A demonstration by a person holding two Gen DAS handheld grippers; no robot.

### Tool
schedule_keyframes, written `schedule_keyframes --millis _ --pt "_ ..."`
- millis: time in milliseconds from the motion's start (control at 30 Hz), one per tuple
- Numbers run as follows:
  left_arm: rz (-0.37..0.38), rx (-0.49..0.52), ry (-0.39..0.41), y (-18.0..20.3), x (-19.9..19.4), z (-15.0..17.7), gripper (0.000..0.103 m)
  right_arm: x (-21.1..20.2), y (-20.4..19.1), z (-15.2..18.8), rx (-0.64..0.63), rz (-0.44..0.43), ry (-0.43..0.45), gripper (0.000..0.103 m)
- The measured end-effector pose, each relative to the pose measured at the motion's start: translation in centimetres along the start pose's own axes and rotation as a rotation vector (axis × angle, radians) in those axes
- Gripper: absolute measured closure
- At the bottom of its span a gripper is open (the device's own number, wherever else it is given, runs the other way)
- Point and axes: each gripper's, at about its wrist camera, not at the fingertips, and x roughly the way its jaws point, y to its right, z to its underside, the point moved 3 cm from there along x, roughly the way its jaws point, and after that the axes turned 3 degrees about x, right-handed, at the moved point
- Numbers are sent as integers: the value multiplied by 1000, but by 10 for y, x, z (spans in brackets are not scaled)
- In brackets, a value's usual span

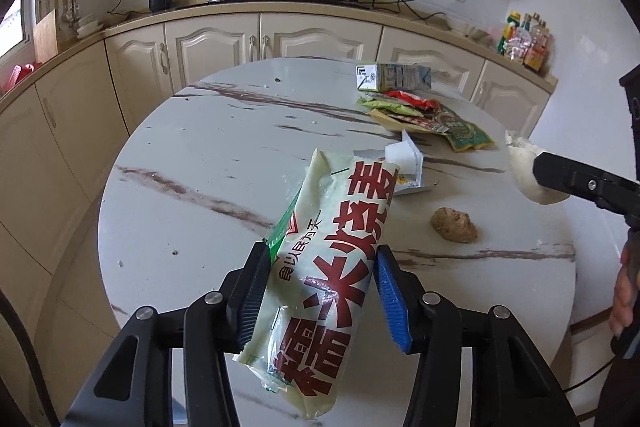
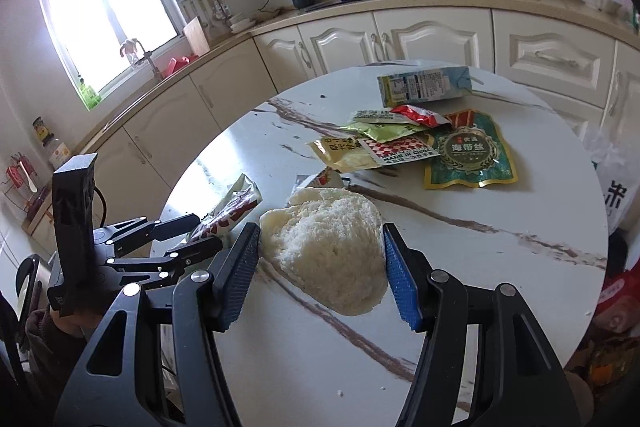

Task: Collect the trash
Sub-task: 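Lift the rice-cake bag and bread over the blue bucket and open both tools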

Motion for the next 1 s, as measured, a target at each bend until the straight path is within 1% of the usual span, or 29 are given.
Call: schedule_keyframes --millis 33,67,167,267,300,400,467,600,733,833,867,900,933,1000 --pt "10 -21 21 -1 -8 1 80 -2 -7 0 -9 -8 2 45" --pt "0 -41 33 -4 -18 2 80 -4 -14 0 -17 -14 8 45" --pt "19 -69 22 -9 -28 6 80 -4 -35 0 -42 -30 8 45" --pt "17 -77 13 -14 -31 16 81 2 -48 2 -55 -39 -2 45" --pt "20 -90 15 -17 -37 20 81 3 -51 4 -52 -46 -5 45" --pt "62 -126 33 -24 -50 24 82 4 -61 9 -63 -55 -16 45" --pt "66 -137 48 -27 -57 24 84 6 -67 13 -74 -59 -22 45" --pt "54 -113 33 -22 -57 29 84 14 -73 19 -73 -67 -44 45" --pt "35 -52 23 -6 -55 36 84 20 -70 24 -59 -72 -53 45" --pt "47 -22 11 8 -54 39 84 21 -62 27 -45 -71 -57 45" --pt "35 -9 1 11 -51 40 88 21 -59 28 -39 -69 -56 45" --pt "18 3 -4 12 -48 39 88 21 -58 29 -36 -68 -58 45" --pt "5 12 8 13 -48 40 85 21 -55 30 -32 -69 -60 45" --pt "-3 8 15 13 -48 41 84 22 -50 33 -23 -69 -63 45"
